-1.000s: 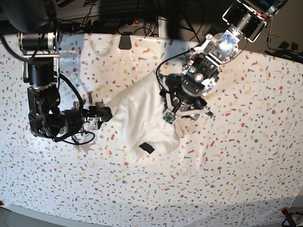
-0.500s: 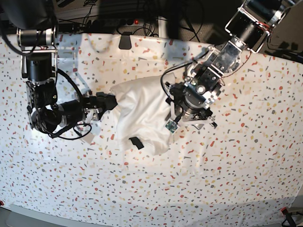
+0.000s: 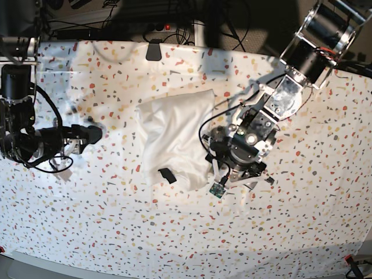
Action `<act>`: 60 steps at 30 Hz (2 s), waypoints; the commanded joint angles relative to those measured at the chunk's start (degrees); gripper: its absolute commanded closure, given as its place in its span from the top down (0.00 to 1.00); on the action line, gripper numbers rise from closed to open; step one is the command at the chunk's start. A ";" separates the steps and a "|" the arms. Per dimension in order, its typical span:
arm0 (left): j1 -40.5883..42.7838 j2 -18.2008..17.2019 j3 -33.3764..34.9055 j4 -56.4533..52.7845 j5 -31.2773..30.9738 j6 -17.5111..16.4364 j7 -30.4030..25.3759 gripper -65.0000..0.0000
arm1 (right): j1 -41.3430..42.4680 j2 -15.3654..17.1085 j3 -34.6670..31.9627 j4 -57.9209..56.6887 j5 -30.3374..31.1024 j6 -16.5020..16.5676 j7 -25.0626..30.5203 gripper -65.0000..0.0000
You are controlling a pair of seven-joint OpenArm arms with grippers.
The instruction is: Fold the T-shirt properly
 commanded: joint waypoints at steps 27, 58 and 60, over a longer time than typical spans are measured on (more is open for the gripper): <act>7.93 1.38 -0.31 -3.48 8.09 -0.68 -6.75 0.50 | 1.60 6.43 0.44 0.81 -3.89 0.28 2.82 0.41; 1.18 1.60 -0.31 -0.59 -2.14 -2.08 -17.51 0.50 | 1.77 6.40 0.44 0.81 -3.67 0.28 3.78 0.41; 1.29 2.16 -0.31 -3.65 -2.80 -2.10 -17.90 0.50 | 1.77 6.40 0.44 0.81 -3.65 0.28 3.80 0.41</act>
